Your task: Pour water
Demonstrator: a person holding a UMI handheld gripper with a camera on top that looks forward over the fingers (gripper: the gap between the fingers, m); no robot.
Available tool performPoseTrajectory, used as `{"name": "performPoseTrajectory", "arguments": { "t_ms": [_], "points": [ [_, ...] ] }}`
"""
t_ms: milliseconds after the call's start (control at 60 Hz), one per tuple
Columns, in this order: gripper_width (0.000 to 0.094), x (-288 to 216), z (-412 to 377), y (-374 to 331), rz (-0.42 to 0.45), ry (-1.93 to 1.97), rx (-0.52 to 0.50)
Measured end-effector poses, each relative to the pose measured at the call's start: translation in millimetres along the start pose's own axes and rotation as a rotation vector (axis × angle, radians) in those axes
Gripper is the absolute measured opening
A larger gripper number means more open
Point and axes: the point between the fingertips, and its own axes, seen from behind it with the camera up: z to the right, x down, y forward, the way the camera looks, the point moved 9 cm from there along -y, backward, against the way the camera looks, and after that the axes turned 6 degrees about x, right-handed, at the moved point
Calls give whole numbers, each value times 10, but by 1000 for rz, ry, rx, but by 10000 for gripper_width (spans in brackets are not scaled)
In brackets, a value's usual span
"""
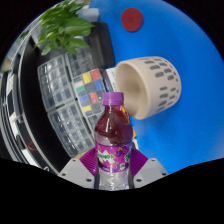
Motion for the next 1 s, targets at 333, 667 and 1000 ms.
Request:
{"name": "performPoseTrajectory", "arguments": {
  "t_ms": [333, 667, 1000],
  "points": [
    [395, -408, -903, -493, 183, -946, -20],
    [394, -1505, -1498, -862, 550, -1679, 131],
    [393, -2456, -821, -577, 509, -1827, 301]
  ]
}}
